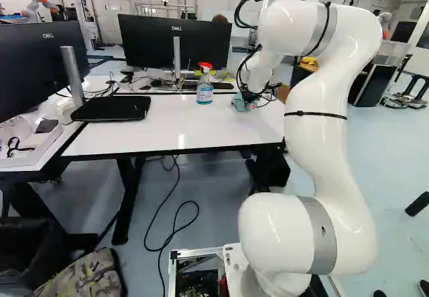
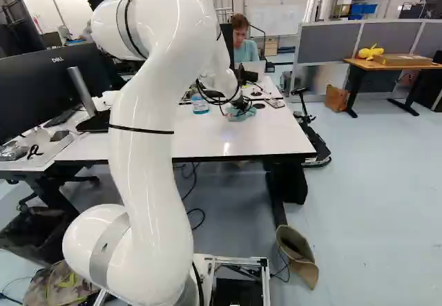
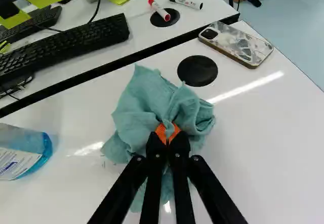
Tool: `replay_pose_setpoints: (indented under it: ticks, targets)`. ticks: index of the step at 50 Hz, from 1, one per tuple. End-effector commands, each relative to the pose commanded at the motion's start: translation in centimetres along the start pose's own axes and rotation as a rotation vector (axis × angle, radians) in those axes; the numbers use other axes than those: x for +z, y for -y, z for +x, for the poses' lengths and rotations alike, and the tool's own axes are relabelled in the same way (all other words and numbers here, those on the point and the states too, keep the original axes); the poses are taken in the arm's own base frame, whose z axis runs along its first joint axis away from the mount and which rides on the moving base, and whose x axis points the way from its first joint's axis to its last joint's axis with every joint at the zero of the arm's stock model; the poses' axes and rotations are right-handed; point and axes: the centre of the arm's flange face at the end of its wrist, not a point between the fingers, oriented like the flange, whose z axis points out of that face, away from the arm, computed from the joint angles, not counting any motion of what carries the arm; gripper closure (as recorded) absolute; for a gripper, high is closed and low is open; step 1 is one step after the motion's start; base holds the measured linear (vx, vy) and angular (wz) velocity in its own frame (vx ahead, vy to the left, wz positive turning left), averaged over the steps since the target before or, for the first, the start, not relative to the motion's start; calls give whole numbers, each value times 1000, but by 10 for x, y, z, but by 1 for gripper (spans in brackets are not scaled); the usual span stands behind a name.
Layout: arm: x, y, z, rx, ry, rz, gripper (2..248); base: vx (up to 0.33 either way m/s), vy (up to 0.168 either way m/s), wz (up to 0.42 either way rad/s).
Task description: Clean the table with the green towel
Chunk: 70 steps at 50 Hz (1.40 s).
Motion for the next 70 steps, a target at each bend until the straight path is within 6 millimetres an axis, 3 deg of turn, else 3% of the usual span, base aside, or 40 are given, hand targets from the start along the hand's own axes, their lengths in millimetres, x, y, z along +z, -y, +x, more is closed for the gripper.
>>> replay_pose_setpoints:
  ticks: [17,41,59,70]
  targets:
    - [-5,27,-8,-29,9,29,224,0,0,0]
    - [-31,56,-33,-67,38,62,224,0,0,0]
    - [-54,73,-54,-94,61,84,224,0,0,0]
    - [-69,73,-67,-102,74,88,224,0,0,0]
